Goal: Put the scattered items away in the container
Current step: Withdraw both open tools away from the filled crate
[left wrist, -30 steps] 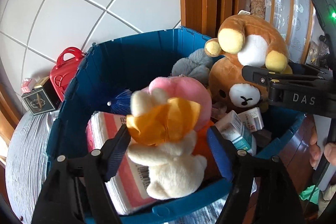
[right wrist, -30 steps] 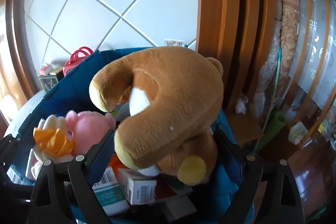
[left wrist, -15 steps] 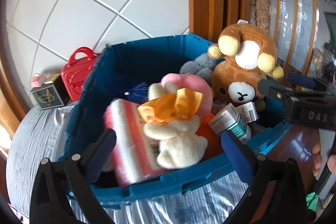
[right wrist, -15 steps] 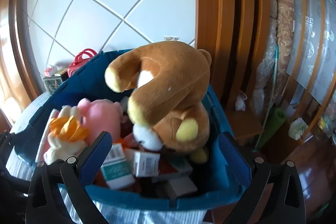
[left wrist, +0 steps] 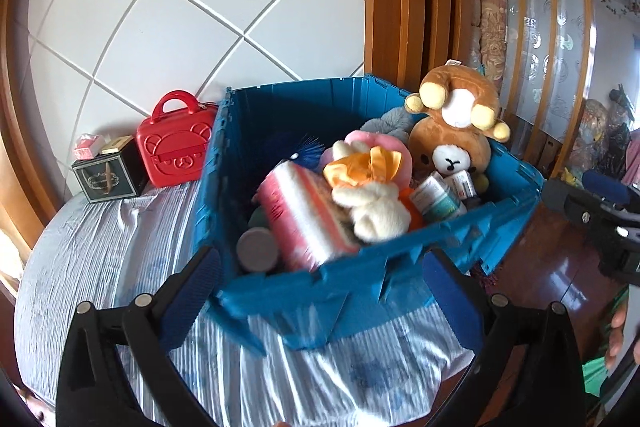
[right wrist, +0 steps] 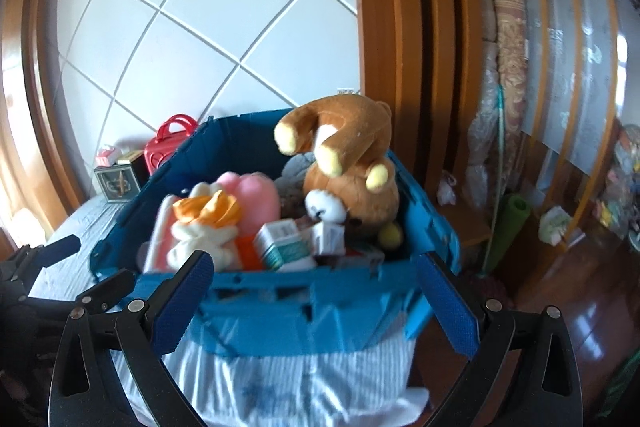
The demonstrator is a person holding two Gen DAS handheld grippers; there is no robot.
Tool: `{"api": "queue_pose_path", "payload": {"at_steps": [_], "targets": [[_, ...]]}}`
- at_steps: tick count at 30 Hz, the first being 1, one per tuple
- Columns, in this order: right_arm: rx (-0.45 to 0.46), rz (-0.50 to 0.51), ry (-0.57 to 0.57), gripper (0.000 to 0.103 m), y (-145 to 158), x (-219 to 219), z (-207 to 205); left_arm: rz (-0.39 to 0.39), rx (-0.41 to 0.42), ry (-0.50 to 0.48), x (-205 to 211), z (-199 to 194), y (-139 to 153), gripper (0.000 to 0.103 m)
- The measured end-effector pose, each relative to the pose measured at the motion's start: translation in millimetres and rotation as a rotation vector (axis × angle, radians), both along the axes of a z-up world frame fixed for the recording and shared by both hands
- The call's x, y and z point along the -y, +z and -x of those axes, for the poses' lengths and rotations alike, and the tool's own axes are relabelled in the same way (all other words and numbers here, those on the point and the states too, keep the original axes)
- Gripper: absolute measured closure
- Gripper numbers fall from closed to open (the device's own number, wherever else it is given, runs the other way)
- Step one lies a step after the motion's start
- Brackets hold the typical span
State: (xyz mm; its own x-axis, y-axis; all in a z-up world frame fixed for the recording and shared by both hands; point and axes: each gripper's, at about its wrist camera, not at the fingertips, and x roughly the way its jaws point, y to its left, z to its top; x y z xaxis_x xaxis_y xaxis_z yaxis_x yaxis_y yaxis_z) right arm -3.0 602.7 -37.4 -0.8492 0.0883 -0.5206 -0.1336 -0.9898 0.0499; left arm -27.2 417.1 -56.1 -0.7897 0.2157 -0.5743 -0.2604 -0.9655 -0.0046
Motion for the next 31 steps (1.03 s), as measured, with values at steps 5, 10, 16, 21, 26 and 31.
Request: {"api": "queue_pose_path", "payload": {"at_steps": [5, 10, 16, 21, 26, 31], "targets": [[0.027, -0.015, -0.007, 0.0, -4.0, 30.1, -27.9, 0.003, 0.004, 0.004, 15.1, -24.2, -0.8, 0.0], [0.011, -0.006, -0.01, 0.0, -3.9, 47.0, -50.9, -0.012, 0.004, -0.017, 21.9, -39.8, 2.1, 0.0], [-0.003, -0.005, -0.032, 0.0, -0.2, 51.6, -60.9, 0.003, -0.012, -0.011, 23.0, -50.1, 6.4, 0.0], [-0.007, -0.002, -0.03, 0.0, 2.4, 49.1, -62.9, 0.001, -0.013, -0.011, 24.7, -51.4, 9.0, 0.0], [-0.01, 0.002, -0.034, 0.0, 4.8, 45.1, -59.7, 0.007, -0.028, -0.01, 23.1, -52.0, 10.9, 0.0], [-0.011, 0.003, -0.03, 0.0, 5.4, 44.5, -57.6, 0.013, -0.042, -0.018, 17.8, -51.4, 11.5, 0.0]]}}
